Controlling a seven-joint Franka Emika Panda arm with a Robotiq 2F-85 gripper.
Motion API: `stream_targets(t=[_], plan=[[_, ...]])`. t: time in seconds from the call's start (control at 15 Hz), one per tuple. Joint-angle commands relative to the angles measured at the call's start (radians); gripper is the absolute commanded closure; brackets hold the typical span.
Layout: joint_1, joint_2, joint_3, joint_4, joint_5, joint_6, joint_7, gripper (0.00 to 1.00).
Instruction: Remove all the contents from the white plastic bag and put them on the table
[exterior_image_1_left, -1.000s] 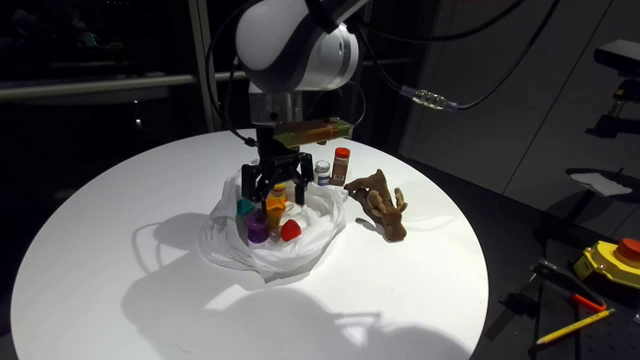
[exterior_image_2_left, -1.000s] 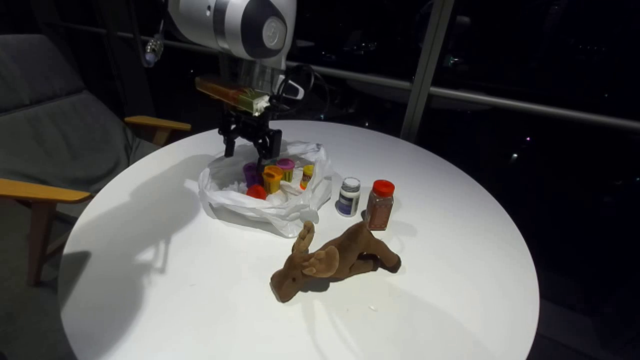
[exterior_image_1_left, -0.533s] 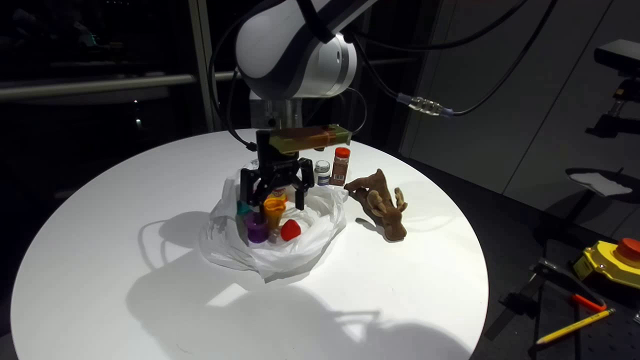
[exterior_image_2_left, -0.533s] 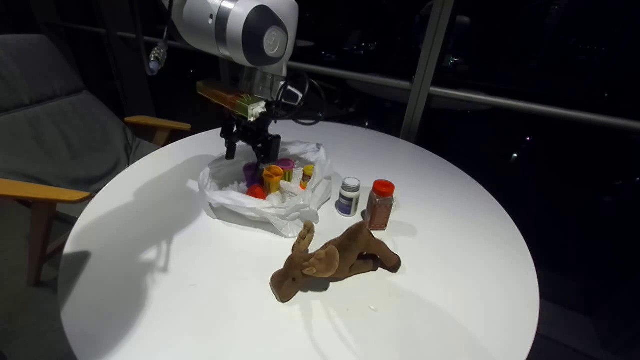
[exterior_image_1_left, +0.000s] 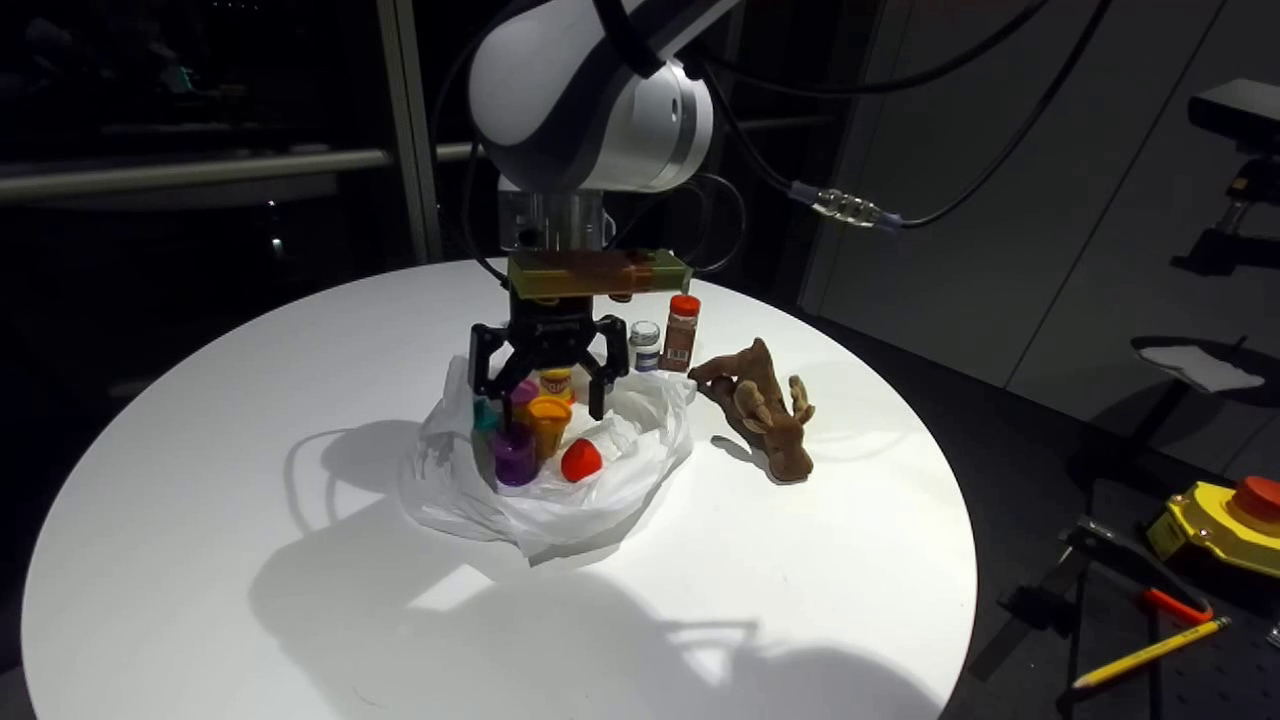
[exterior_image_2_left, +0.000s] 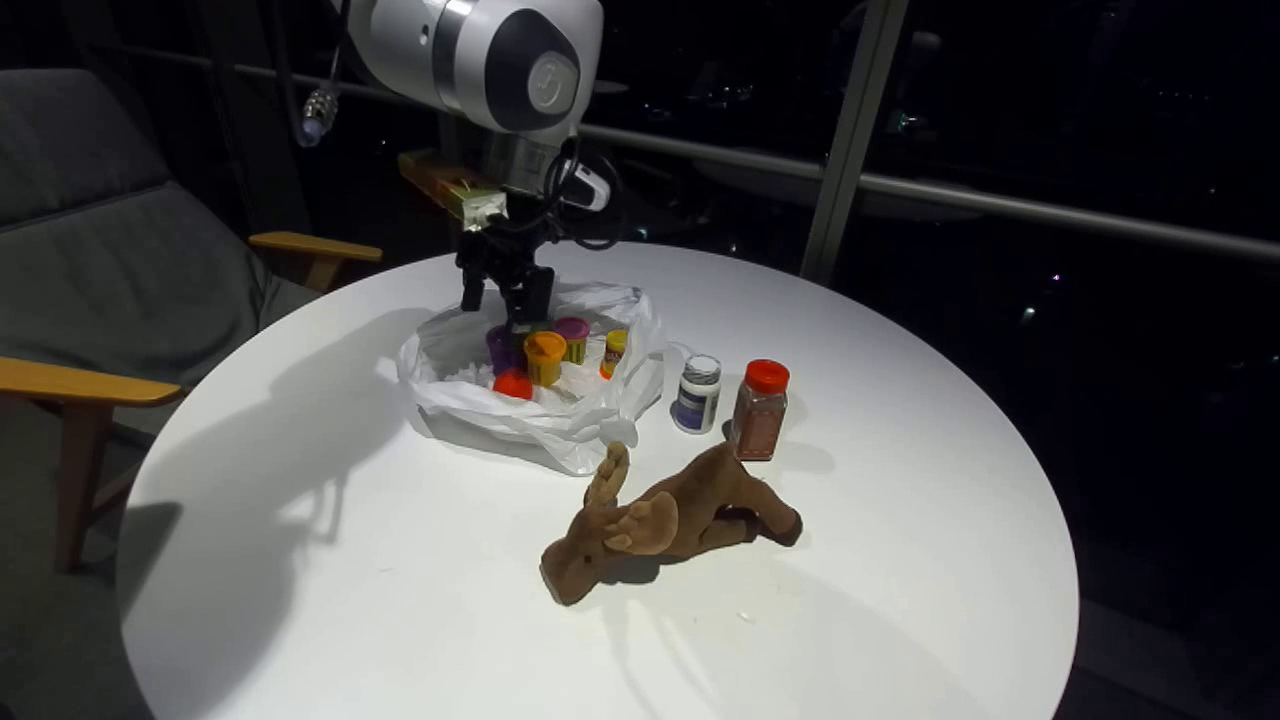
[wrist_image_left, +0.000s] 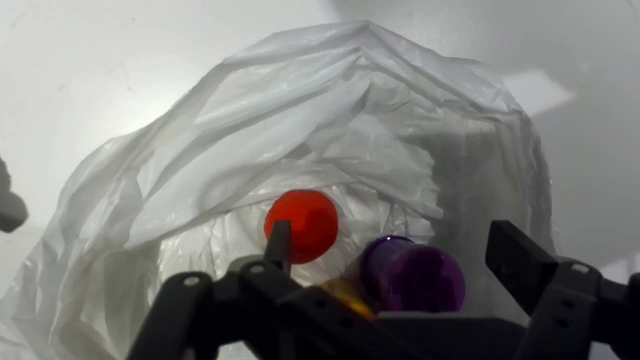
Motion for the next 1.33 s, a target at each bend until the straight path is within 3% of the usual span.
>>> stream_targets(t=[0.0, 0.53, 1.27], plan=[[0.024, 0.008, -0.013, 0.019, 0.055, 0.017, 0.086, 0.00], [0.073, 0.051, -0.055, 0.043, 0.033, 0.046, 0.221, 0.00], [0.077, 0.115, -0.061, 0.131, 0.030, 0.081, 0.269, 0.00]])
